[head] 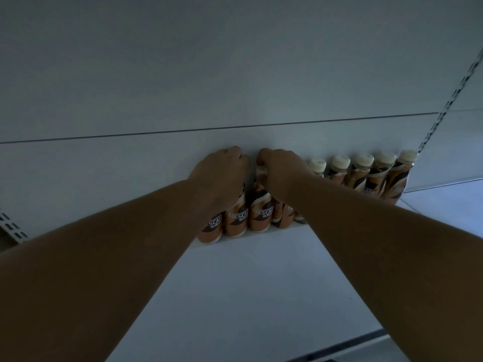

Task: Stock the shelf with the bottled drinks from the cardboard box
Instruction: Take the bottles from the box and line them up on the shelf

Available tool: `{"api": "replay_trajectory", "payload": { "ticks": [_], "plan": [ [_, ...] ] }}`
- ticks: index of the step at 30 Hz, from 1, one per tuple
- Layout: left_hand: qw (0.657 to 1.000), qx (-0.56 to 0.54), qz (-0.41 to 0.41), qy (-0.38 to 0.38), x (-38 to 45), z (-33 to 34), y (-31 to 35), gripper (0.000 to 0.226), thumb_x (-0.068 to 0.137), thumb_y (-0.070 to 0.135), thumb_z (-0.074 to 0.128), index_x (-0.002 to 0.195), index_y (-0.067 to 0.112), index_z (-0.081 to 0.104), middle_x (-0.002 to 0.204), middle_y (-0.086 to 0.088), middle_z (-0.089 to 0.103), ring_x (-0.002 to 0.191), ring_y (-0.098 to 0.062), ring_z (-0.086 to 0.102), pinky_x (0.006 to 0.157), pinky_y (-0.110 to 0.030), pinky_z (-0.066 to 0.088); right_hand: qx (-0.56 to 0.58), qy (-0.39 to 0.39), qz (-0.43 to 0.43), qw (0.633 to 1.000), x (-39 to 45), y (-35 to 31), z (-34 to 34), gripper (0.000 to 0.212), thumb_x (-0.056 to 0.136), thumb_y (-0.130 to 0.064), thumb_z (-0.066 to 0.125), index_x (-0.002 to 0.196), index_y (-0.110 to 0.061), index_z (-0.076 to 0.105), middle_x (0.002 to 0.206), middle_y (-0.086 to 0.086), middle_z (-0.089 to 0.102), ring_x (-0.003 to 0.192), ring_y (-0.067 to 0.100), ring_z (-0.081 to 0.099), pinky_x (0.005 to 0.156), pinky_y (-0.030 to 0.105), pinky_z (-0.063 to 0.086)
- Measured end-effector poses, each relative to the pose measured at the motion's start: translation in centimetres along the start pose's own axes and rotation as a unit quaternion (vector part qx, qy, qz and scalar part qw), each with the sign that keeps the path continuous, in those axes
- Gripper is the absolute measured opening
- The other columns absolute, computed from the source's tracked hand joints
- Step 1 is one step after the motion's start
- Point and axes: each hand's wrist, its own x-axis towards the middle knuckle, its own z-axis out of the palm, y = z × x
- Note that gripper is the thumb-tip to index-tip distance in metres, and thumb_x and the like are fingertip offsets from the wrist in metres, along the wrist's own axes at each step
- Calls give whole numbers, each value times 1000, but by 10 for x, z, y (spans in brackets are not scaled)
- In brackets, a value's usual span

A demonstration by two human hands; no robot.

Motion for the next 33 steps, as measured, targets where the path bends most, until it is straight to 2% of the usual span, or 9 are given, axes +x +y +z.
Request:
{"api": "replay_trajectory", "payload": {
  "ticks": [5, 9, 12, 15, 18, 22, 27, 30, 33],
  "plan": [
    [1000, 5, -9, -18, 0, -3, 2, 22, 82, 17, 64, 101, 12, 56, 104, -8, 51, 91, -26, 54, 70, -34, 43, 10, -1, 0, 1000, 0, 2, 3, 25, 90, -16, 52, 114, -13, 51, 102, 11, 59, 92, 28, 55, 69, 33, 36],
    [999, 43, 19, -14, 4, -3, 12, 46, 81, 29, 63, 121, 12, 50, 118, -9, 52, 105, -27, 50, 89, -38, 42, 60, 31, -2, 998, -12, 18, -5, 41, 87, -26, 58, 125, -18, 45, 101, 8, 60, 91, 26, 57, 71, 32, 41],
    [999, 31, 35, 7, 14, 1, 27, 45, 86, 36, 55, 123, 11, 48, 121, -11, 51, 107, -28, 48, 93, -39, 38, 52, 99, -4, 994, -26, 47, -16, 28, 87, -24, 53, 114, -19, 53, 96, 2, 58, 87, 22, 56, 69, 31, 41],
    [999, 23, 34, -3, 31, 6, 45, 44, 85, 33, 58, 123, 11, 49, 120, -11, 52, 107, -29, 48, 92, -40, 39, 37, 109, 11, 993, -36, 78, -22, 24, 88, -21, 53, 111, -19, 55, 96, 1, 53, 86, 21, 56, 69, 32, 44],
    [997, 58, 43, 26, 49, 11, 59, 36, 85, 36, 53, 112, 12, 53, 110, -10, 56, 99, -28, 49, 86, -40, 38, 32, 86, 36, 995, -38, 102, -24, 31, 87, -21, 58, 117, -22, 54, 106, 4, 55, 90, 23, 58, 72, 35, 49],
    [994, 106, 33, 7, 68, 11, 75, 26, 86, 45, 50, 84, 19, 50, 91, -6, 61, 85, -26, 49, 78, -39, 36, 27, 61, 30, 997, -32, 118, -23, 46, 83, -9, 58, 127, -22, 49, 112, 6, 54, 95, 26, 58, 70, 31, 43],
    [987, 158, 3, -10, 78, 6, 90, 32, 81, 50, 61, 76, 19, 62, 65, -1, 50, 62, -20, 41, 62, -32, 30, -3, 21, 18, 1000, -21, 119, -29, 28, 87, -25, 60, 112, -16, 53, 101, 6, 54, 89, 23, 51, 70, 33, 39],
    [987, 158, -8, -27, 83, 6, 95, 24, 83, 42, 64, 85, 19, 64, 72, -3, 58, 65, -20, 44, 62, -32, 32, -4, -17, 11, 1000, -12, 116, -37, 28, 87, -34, 61, 102, -15, 48, 87, 2, 49, 80, 20, 48, 65, 32, 37],
    [990, 139, 1, -24, 85, 9, 94, 12, 85, 29, 63, 90, 17, 62, 87, -6, 65, 79, -25, 58, 63, -32, 34, -7, -35, 8, 999, -4, 113, -40, 24, 88, -29, 61, 91, -17, 41, 80, 1, 46, 76, 20, 47, 61, 32, 35]
  ]
}}
